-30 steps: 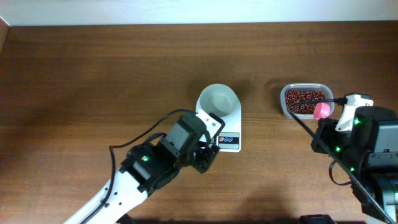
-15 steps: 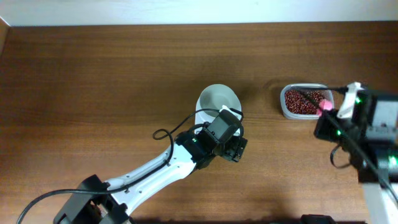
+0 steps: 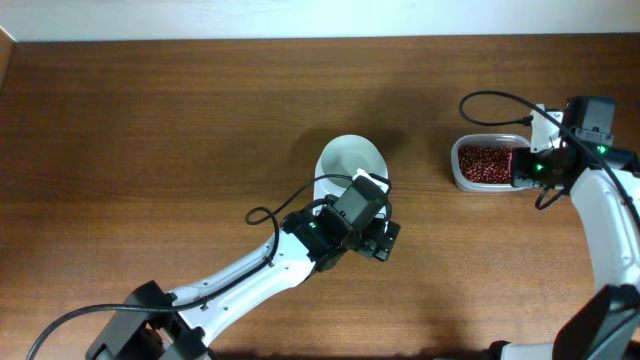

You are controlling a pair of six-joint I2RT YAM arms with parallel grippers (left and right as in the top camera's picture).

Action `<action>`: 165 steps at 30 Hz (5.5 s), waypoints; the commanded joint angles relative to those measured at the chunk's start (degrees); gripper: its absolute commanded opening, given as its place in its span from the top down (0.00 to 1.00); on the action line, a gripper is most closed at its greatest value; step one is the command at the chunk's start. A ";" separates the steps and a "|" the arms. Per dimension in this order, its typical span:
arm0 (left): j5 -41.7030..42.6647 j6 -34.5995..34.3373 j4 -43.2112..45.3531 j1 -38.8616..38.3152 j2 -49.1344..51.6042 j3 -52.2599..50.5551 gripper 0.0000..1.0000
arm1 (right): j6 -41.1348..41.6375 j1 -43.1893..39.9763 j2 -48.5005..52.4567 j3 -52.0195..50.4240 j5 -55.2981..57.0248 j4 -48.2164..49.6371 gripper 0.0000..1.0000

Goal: Scoop and weigh 50g on scale

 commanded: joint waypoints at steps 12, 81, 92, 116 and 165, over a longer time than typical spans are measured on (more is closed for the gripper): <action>-0.22 0.07 0.09 -0.11 0.39 0.61 0.01 | -1.70 -1.60 5.42 0.66 -6.78 1.42 0.96; -0.22 0.07 -0.09 -0.11 0.39 0.61 0.01 | -1.75 -17.59 8.66 -2.62 -68.46 -10.64 0.96; -0.17 0.09 -7.82 -0.11 0.39 0.61 0.01 | -1.75 -5.95 8.66 -2.62 -69.09 -11.56 0.96; -8.79 -23.98 0.15 -0.48 8.33 0.61 1.00 | -1.75 -5.95 8.66 -2.62 -68.41 -11.52 0.96; 0.35 -30.67 4.00 4.00 15.63 0.72 1.00 | -1.77 -5.97 8.66 -2.62 -68.19 -11.96 0.96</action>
